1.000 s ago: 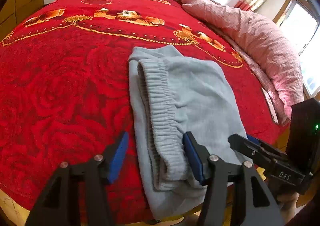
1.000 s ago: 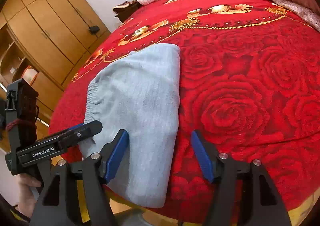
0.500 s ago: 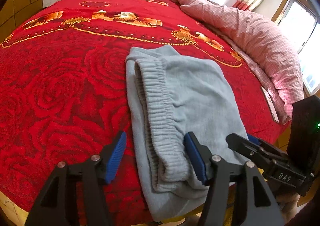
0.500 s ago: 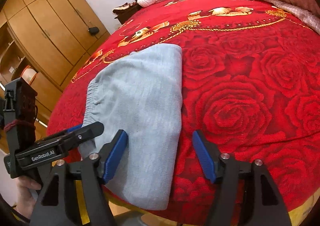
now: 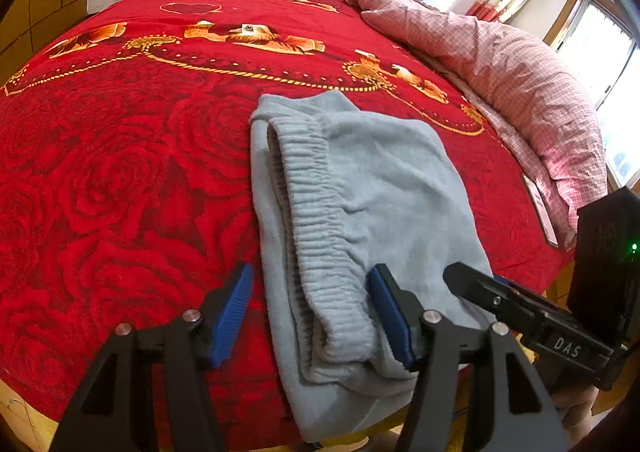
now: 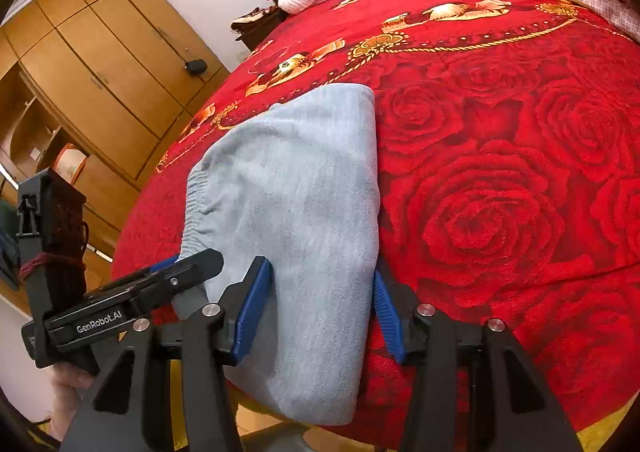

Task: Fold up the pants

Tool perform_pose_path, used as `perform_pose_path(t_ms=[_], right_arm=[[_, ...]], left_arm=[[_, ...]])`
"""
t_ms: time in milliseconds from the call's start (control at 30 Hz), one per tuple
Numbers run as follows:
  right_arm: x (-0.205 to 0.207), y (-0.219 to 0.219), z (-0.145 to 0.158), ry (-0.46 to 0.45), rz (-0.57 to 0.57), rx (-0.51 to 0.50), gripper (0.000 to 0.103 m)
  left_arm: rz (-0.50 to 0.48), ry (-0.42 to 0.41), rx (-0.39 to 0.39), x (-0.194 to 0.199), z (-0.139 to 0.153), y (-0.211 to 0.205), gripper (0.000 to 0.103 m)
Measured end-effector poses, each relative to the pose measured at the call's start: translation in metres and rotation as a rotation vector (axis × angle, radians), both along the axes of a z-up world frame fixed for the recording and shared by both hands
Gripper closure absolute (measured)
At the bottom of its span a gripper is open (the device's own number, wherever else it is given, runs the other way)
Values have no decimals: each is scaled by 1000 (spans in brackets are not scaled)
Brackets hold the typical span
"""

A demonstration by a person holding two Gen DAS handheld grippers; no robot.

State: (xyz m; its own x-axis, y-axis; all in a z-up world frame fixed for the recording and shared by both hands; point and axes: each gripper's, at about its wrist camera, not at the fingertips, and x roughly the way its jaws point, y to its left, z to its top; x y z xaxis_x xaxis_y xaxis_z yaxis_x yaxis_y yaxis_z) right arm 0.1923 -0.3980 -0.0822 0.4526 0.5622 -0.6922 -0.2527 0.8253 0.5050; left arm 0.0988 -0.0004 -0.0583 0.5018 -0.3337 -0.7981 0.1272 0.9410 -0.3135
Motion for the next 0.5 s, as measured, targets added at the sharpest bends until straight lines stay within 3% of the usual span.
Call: perform_pose_path(t_ms=[167,500], right_arm=[[-1,1,0,-5,-6,-3,52],[-5,3,0,-19,-14,-14,52]], left_arm=[[-8,4,-36,0,-1,-2,44],[1,-10,-31,-1,-1,-5,44]])
